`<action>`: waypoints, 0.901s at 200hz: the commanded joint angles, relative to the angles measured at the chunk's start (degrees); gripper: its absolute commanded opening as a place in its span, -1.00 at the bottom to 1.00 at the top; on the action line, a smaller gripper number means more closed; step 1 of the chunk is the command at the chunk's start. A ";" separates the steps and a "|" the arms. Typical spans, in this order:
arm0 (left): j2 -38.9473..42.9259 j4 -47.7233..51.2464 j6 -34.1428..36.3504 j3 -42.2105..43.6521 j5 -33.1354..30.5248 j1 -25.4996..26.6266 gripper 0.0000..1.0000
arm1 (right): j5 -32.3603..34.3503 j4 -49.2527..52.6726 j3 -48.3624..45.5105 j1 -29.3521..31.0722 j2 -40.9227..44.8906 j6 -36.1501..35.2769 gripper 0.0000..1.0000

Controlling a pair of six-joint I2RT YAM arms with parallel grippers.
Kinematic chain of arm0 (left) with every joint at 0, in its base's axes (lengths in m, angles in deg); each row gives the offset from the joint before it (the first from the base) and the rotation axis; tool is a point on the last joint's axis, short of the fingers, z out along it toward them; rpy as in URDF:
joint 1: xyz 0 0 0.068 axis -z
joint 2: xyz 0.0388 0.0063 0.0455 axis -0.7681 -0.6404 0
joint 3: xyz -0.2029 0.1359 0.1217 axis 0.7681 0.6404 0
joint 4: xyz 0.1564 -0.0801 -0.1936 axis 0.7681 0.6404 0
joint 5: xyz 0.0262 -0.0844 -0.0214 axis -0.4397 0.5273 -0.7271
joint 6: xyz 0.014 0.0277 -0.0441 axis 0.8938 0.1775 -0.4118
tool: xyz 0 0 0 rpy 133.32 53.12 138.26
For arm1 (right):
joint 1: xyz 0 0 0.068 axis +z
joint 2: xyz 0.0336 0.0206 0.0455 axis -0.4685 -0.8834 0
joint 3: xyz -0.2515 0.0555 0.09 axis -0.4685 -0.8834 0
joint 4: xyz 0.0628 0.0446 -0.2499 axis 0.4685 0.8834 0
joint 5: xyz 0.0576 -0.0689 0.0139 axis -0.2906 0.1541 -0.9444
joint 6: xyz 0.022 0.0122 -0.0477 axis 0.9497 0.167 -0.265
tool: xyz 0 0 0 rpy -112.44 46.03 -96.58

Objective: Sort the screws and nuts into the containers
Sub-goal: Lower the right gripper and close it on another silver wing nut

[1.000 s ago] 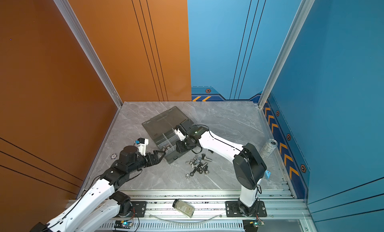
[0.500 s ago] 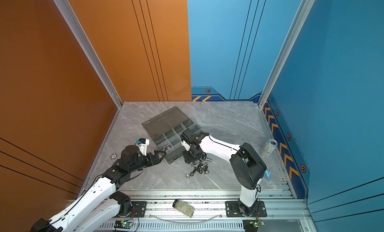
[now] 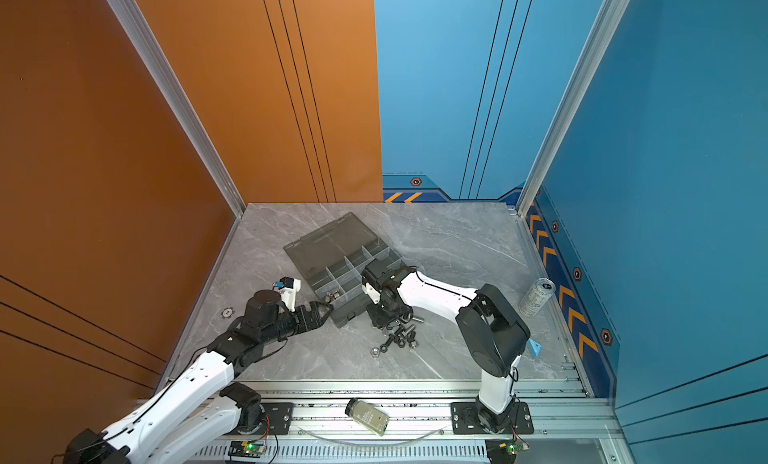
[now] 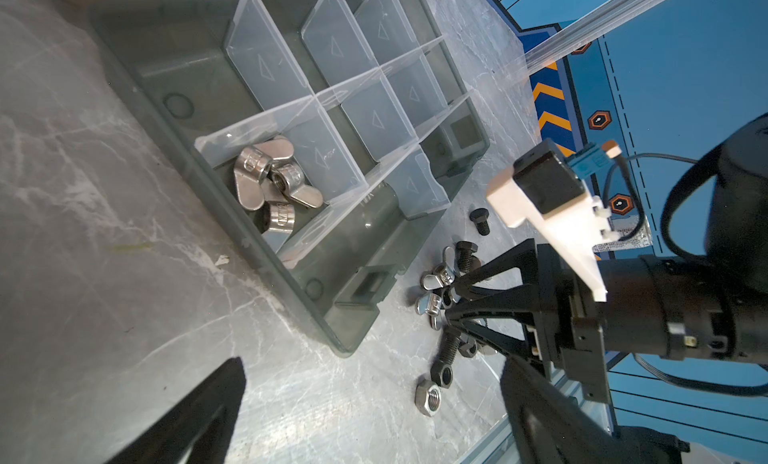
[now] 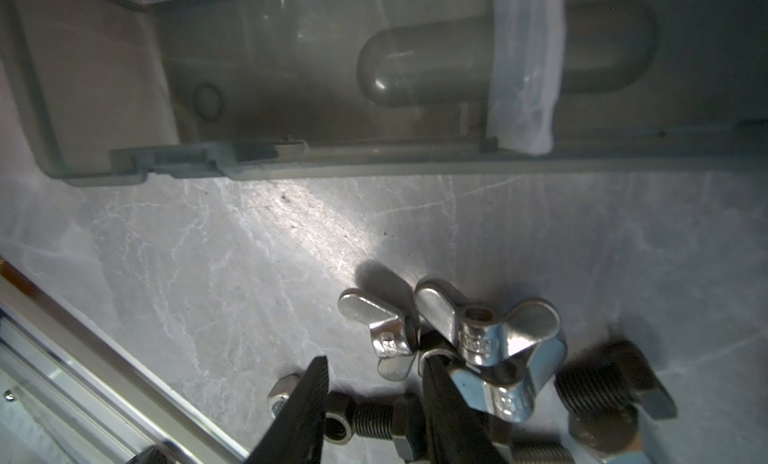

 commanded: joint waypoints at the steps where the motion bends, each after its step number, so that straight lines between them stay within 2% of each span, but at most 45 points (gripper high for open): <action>1: -0.09 -1.15 0.01 -0.21 -0.31 0.31 0.95 | 1.11 -0.04 -0.44 -0.20 -1.93 -1.33 -0.19; 180: -2.39 -2.26 0.27 -1.23 0.26 0.78 0.95 | 0.13 -0.42 -0.98 1.08 -4.67 -0.89 -0.24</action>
